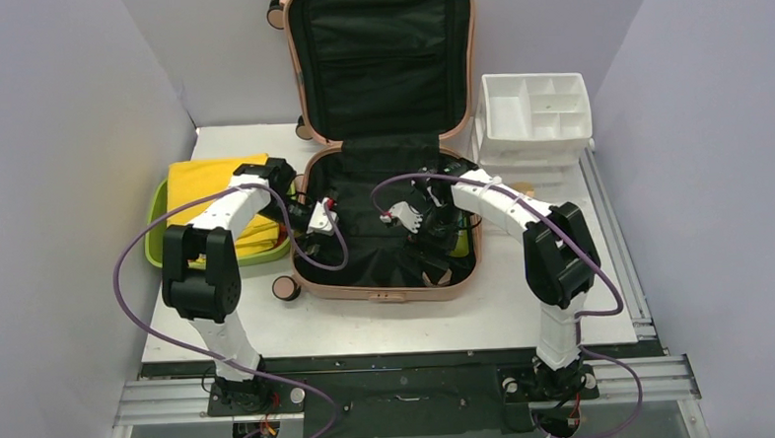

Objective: Open, take out, and arrange the luggage
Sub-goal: Pick up the makeup from the center of the board.

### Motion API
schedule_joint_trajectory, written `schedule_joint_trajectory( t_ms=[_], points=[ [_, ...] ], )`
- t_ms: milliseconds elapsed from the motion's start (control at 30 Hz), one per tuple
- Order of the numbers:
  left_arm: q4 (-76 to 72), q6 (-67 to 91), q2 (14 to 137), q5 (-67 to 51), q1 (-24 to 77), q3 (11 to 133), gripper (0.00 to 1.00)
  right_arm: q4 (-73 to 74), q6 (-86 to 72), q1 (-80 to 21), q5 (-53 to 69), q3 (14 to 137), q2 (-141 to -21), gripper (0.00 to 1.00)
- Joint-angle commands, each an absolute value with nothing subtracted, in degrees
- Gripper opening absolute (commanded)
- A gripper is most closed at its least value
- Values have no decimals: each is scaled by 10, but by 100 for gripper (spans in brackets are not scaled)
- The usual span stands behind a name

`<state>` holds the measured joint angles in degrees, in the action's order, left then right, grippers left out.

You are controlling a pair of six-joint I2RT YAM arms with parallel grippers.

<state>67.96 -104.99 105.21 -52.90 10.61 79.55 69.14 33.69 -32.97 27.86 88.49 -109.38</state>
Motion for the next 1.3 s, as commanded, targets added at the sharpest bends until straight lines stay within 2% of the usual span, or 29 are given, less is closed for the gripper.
schedule_joint_trajectory(
  t_ms=[0,100,467,600,633,733,767,867,1267],
  points=[
    [608,-954,1006,-521,101,782,96,675,309,-331,258,857,-1088,87],
    [565,-903,989,-521,103,768,96,663,295,-331,248,845,-1094,87],
    [541,-891,970,-505,103,769,96,622,265,-348,242,817,-1131,86],
    [538,-889,970,-504,101,776,96,597,244,-351,219,804,-1136,73],
    [538,-889,970,-504,101,776,96,594,241,-352,215,803,-1136,64],
    [537,-888,966,-501,100,776,96,596,243,-356,196,808,-1127,47],
    [537,-888,964,-500,100,777,96,607,246,-355,192,817,-1125,36],
    [533,-878,959,-500,99,778,96,630,265,-355,185,841,-1110,24],
    [520,-844,933,-472,106,772,96,683,345,-331,212,1017,-1074,21]
  ],
)
